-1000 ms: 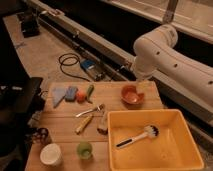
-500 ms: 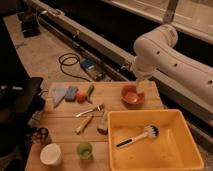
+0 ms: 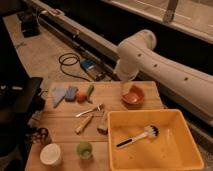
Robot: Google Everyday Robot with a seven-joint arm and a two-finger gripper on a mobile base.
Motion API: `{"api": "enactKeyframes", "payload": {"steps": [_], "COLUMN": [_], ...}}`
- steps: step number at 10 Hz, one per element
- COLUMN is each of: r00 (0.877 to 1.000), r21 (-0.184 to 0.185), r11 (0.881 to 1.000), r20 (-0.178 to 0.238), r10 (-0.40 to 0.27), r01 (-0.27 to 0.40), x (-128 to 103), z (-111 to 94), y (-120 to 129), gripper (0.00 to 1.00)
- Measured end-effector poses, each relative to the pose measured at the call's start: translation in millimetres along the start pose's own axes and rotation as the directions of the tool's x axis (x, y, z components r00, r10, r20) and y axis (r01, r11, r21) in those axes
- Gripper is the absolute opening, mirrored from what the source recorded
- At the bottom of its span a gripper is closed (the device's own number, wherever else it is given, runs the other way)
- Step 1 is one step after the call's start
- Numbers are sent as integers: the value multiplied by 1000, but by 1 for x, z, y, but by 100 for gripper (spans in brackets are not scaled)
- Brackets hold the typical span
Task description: Place apple in red bowl
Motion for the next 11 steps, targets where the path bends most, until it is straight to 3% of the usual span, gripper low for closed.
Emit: {"api": "enactKeyframes", "payload": {"steps": [3, 4, 9, 11], "r00": [994, 993, 993, 994], "r21": [51, 57, 47, 48], "r11": [998, 998, 998, 998], "r20": [102, 114, 112, 99], "r10": [-35, -36, -38, -40], "r01": [30, 29, 33, 35], "x": [-61, -66, -64, -68], "z": [27, 30, 30, 42], "y": [-21, -23, -20, -30], "gripper": [73, 73, 73, 73]}}
